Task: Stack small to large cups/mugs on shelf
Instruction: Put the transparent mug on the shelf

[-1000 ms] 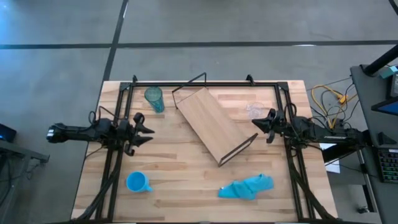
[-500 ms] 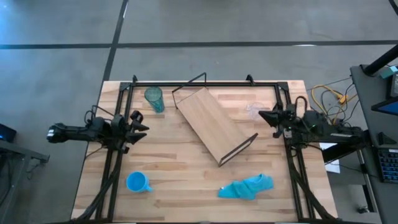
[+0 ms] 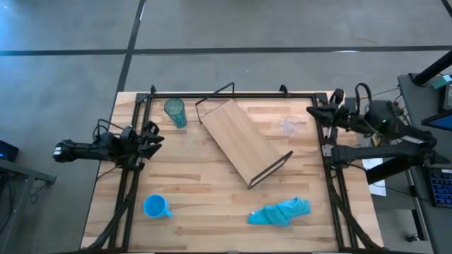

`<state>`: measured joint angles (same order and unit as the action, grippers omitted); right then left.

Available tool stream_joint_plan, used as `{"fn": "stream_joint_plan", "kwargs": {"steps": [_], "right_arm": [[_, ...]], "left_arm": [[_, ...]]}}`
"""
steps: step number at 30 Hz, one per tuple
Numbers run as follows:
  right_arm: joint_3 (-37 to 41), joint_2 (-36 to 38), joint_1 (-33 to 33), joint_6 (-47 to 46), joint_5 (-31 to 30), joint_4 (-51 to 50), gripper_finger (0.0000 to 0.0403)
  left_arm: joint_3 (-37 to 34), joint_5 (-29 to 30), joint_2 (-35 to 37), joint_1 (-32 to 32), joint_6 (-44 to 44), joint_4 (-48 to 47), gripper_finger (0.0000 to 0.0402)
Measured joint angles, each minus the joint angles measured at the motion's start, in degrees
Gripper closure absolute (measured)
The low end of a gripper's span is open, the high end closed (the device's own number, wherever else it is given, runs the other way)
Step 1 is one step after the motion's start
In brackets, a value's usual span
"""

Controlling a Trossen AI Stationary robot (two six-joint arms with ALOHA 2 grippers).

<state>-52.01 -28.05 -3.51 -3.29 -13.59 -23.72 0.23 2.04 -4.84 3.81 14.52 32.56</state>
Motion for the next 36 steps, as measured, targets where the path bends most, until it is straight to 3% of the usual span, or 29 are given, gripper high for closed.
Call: {"fn": "stream_joint_plan", "kwargs": {"steps": [15, 21, 27, 32, 36], "right_arm": [[-22.5, -19.5, 0.0, -10.8, 0.0, -37.2, 0.0302], [-25.6, -26.5, 0.0, -21.4, -4.1, -55.4, 0.0292], [-22.0, -31.6, -0.3, -23.4, -4.5, -56.1, 0.0294], [-18.8, -36.9, -1.7, -25.2, -4.4, -56.0, 0.0298], [-17.1, -41.1, -4.5, -25.2, -3.7, -55.8, 0.0298]], "left_arm": [[0.0, 0.0, 0.1, 0.0, 0.2, 0.0, 0.0288], [0.0, 0.2, 0.0, 0.0, 0.2, 0.0, 0.0288], [0.0, 2.2, 0.0, 0.0, 0.4, 0.0, 0.0288], [0.3, 2.6, -0.1, 0.0, 7.4, 0.0, 0.0288], [0.9, 2.6, -0.4, 0.0, 7.9, -0.1, 0.0288]]}}
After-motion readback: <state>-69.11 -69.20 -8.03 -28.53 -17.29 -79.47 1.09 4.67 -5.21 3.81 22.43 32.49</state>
